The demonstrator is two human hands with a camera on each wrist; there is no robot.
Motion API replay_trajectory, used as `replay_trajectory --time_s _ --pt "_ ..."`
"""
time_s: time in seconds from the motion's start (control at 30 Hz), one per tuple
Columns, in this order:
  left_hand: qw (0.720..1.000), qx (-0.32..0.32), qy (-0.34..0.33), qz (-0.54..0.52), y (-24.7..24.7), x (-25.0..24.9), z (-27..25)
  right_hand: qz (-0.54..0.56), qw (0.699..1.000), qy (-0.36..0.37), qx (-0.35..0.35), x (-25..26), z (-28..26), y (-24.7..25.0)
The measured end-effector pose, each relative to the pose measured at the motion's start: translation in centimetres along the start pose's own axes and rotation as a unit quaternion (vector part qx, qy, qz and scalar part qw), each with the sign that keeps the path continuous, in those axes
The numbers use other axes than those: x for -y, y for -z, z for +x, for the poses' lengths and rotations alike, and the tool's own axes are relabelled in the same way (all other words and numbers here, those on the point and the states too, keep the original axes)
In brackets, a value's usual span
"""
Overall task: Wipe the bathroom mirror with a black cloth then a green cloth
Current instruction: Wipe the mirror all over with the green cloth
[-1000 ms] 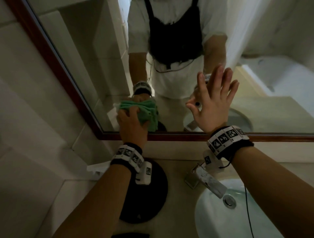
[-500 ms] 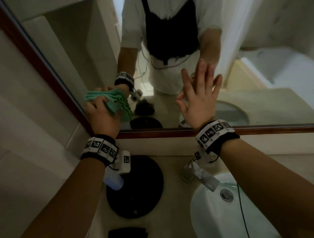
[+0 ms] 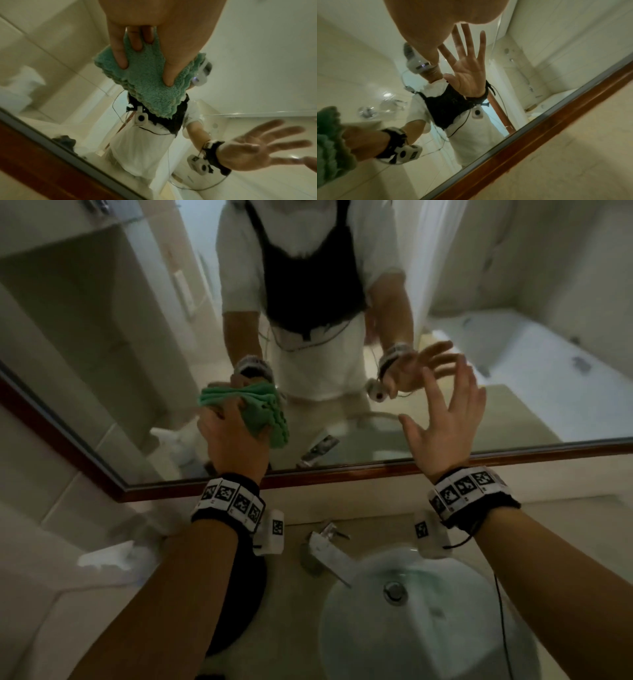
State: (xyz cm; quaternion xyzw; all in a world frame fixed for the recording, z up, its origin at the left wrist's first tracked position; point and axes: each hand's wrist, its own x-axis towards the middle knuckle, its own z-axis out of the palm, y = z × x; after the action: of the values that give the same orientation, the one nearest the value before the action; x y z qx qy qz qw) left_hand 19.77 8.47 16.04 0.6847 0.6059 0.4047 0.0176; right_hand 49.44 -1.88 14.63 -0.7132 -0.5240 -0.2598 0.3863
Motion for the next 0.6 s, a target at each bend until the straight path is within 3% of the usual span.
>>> replay_trajectory --time_s 0.13,0.3,0.43,0.6 --pt "1.0 0.021 -0.019 -0.001 -2.5 -5.8 -2.0 -0.027 0.998 -0.054 0.008 -4.3 1.7 1.5" --pt "0.997 0.042 -0.062 0.01 -5.0 -11.0 -4.1 -0.055 0.997 -0.048 0.04 -5.2 2.4 0.5" --pt "0.997 0.037 -0.07 0.006 -4.5 -9.9 -3.5 -0.037 0.998 -0.04 0.03 -5.8 2.1 0.0" --pt "0.998 -0.044 0.006 -0.037 -0.1 -5.1 0.1 -0.038 0.998 -0.032 0.039 -6.3 2.2 -0.4"
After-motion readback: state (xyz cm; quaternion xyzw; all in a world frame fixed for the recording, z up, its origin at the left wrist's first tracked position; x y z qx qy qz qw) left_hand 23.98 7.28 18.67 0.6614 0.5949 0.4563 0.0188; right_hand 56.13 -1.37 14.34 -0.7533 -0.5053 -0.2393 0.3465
